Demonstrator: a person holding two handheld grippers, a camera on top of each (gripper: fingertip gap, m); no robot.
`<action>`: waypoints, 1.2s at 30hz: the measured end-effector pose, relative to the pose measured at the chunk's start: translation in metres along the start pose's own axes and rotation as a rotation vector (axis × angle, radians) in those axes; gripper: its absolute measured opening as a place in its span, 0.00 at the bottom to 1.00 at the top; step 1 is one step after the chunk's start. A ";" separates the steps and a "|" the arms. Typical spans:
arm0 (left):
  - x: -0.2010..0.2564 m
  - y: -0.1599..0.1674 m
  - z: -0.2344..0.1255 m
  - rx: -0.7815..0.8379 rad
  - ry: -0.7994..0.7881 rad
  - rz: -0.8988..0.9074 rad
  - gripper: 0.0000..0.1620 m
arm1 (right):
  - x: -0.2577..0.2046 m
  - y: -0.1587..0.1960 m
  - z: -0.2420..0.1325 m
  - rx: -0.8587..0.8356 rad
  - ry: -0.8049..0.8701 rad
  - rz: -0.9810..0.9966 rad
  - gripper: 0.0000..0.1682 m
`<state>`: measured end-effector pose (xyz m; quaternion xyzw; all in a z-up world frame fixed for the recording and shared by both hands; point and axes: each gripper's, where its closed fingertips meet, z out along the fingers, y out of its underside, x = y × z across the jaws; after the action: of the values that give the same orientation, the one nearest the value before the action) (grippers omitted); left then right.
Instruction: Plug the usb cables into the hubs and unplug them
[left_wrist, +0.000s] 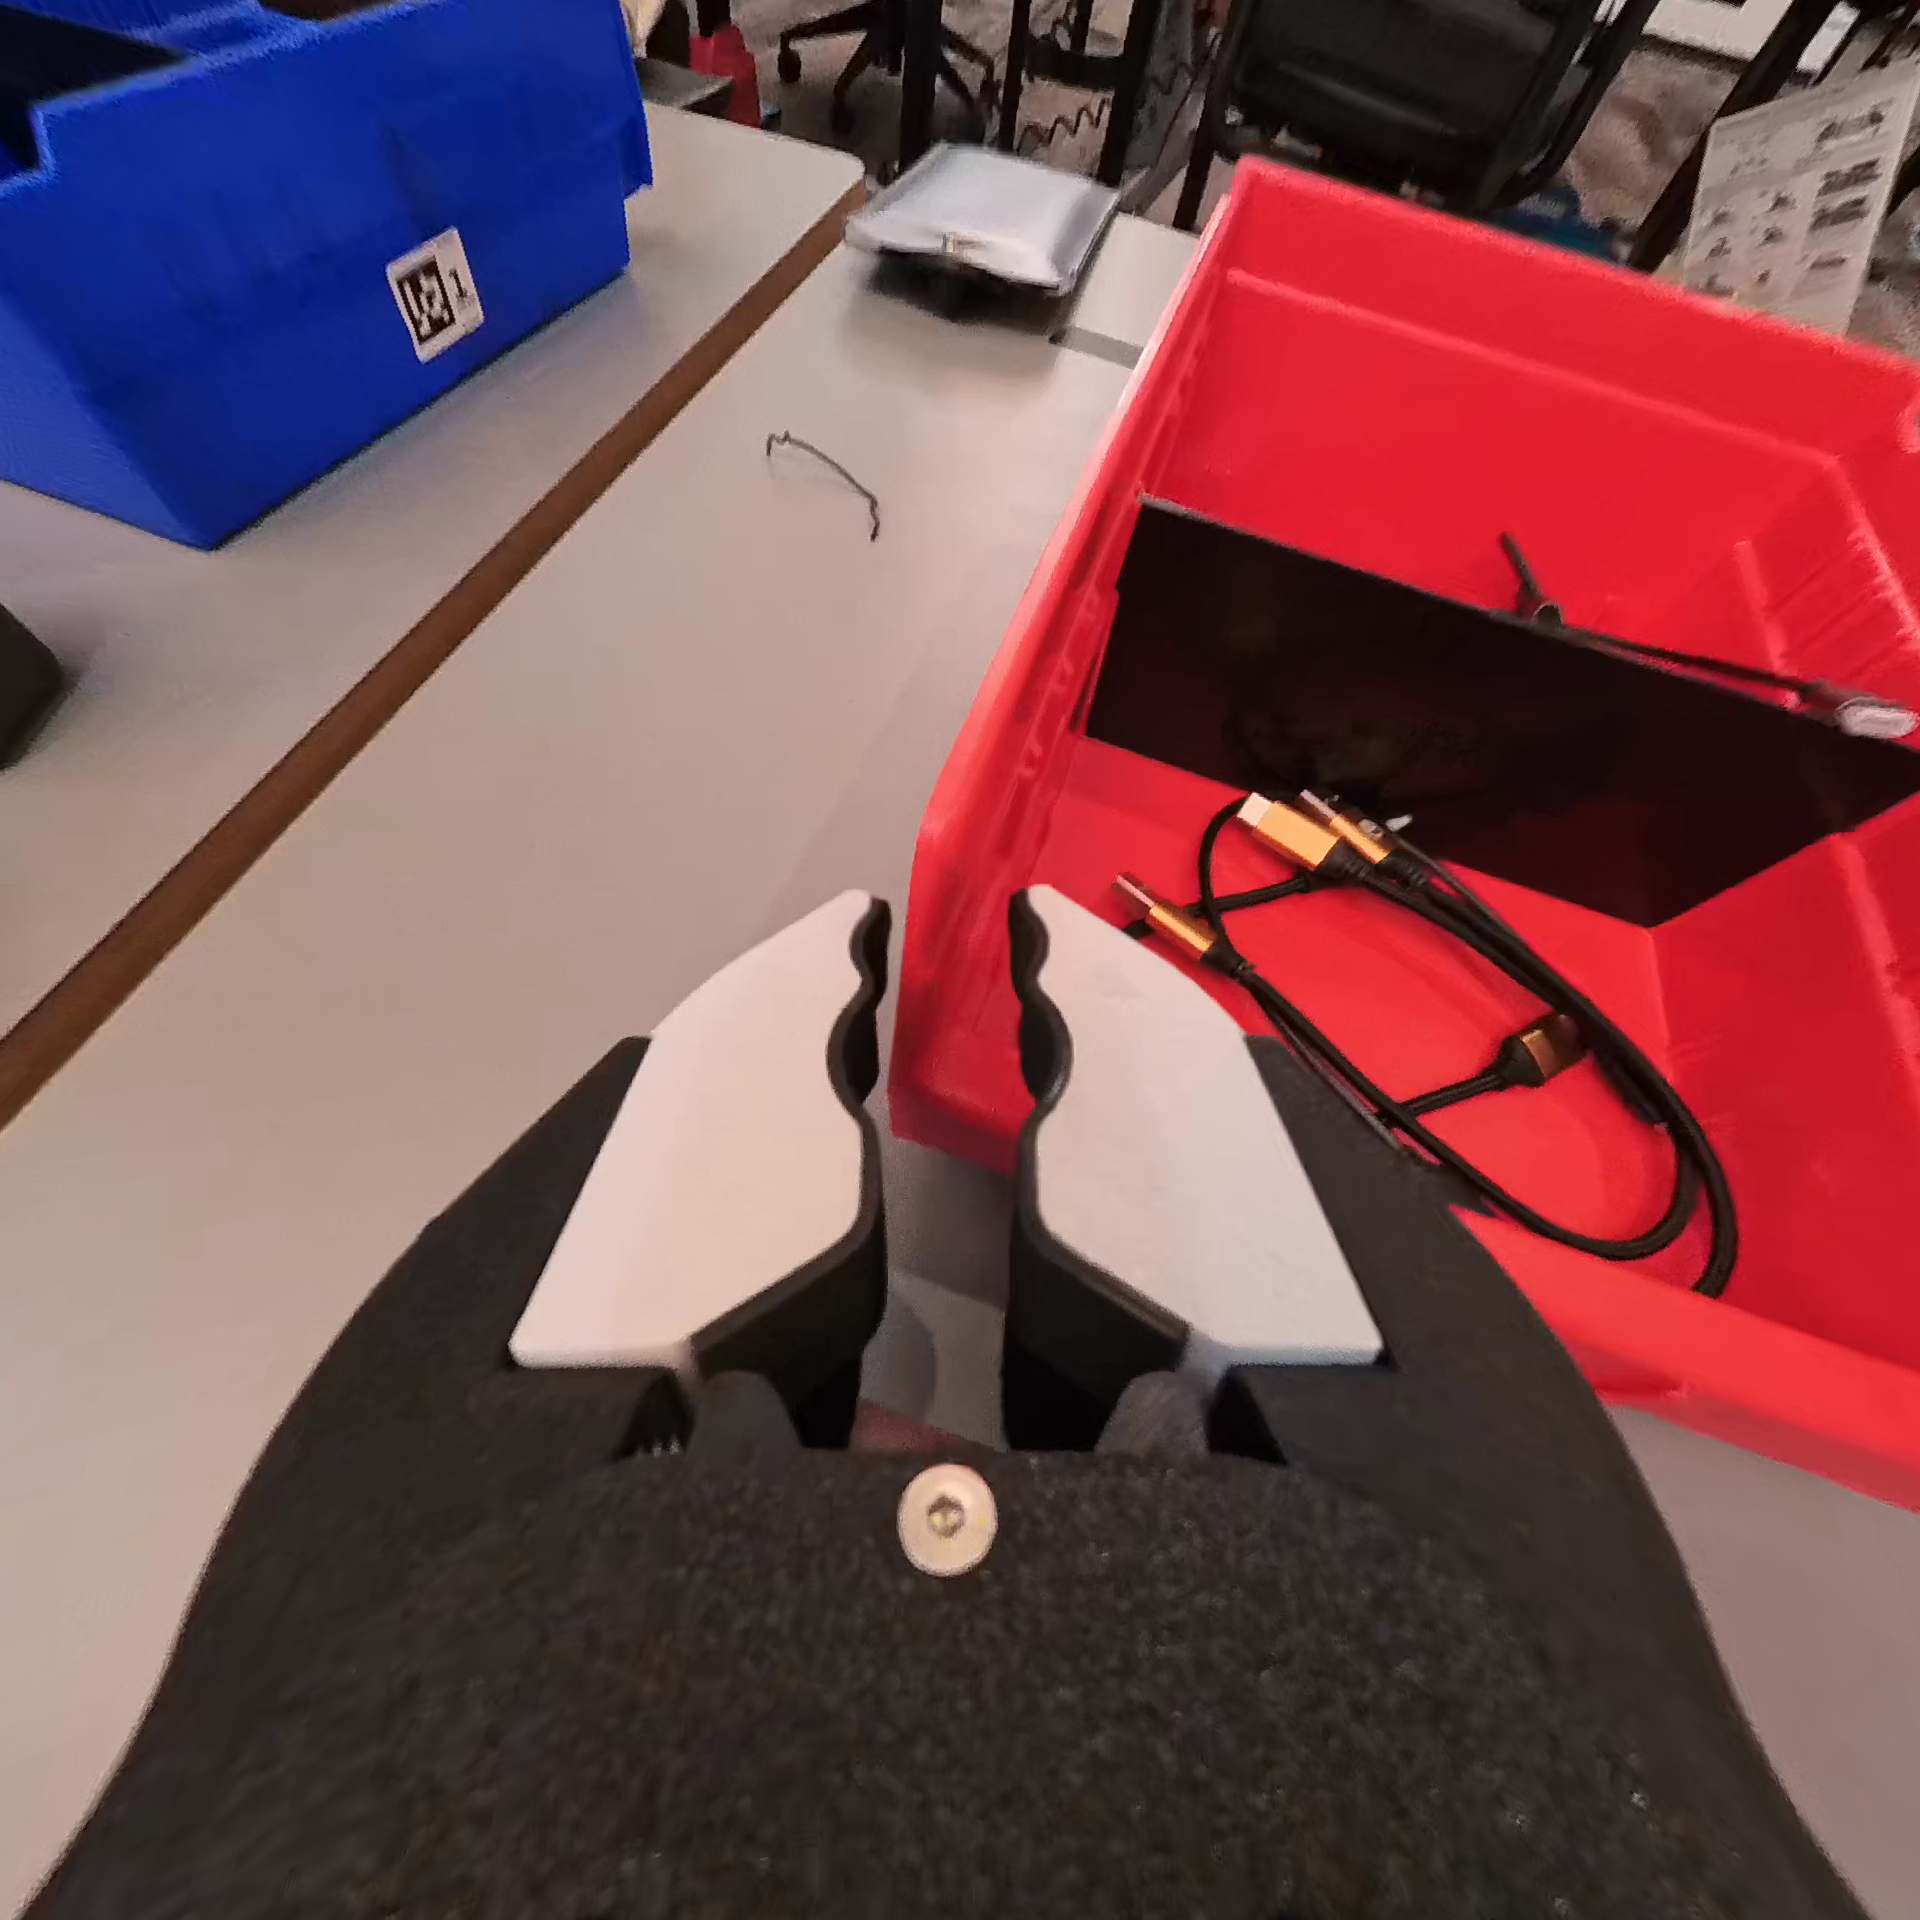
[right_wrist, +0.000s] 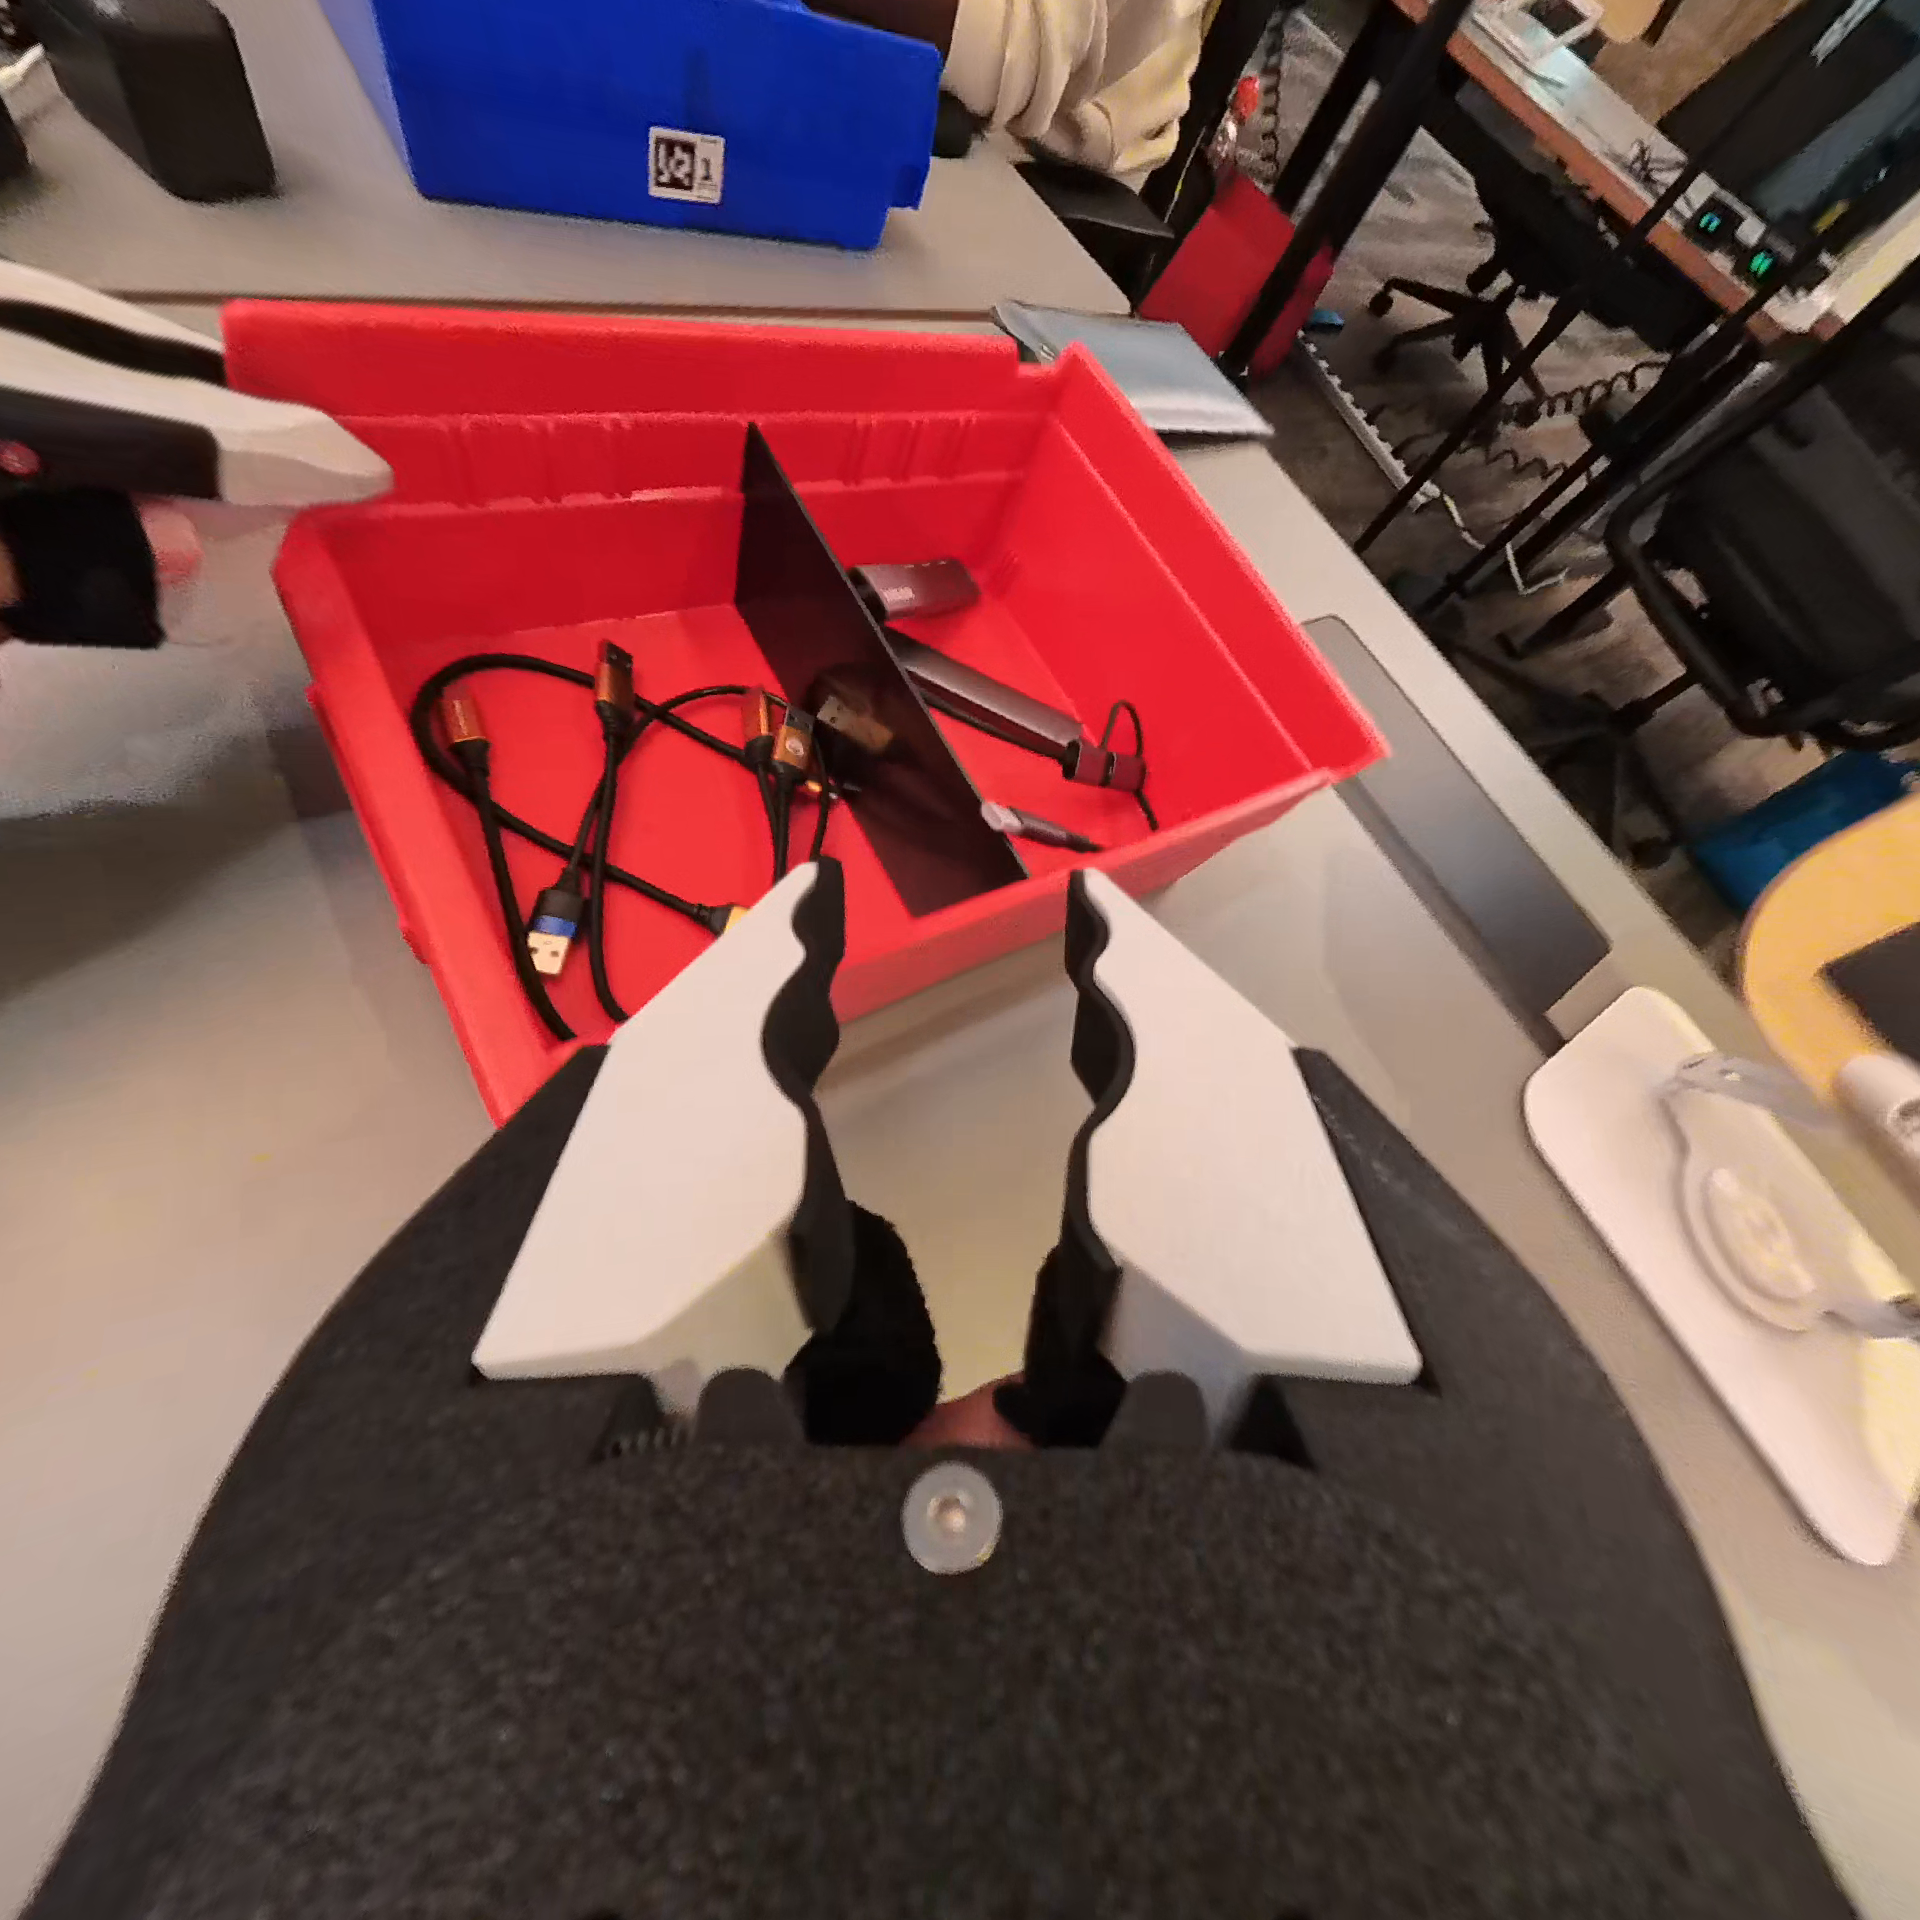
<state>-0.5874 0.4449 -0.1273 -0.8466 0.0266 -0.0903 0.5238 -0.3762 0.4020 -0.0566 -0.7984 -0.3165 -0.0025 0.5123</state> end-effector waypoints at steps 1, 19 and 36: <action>0.001 -0.006 -0.004 0.023 -0.003 -0.005 0.15 | 0.003 0.007 0.001 0.005 -0.008 0.035 0.24; 0.269 -0.005 -0.120 0.326 0.441 0.262 0.19 | 0.091 0.210 -0.185 0.221 0.095 0.458 0.28; 0.356 0.111 -0.124 -0.144 0.833 0.332 0.23 | 0.163 0.297 -0.295 0.224 0.356 0.603 0.25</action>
<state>-0.2547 0.2359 -0.1282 -0.7565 0.3769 -0.3359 0.4157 -0.0006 0.1603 -0.1051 -0.7818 0.0288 0.0442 0.6212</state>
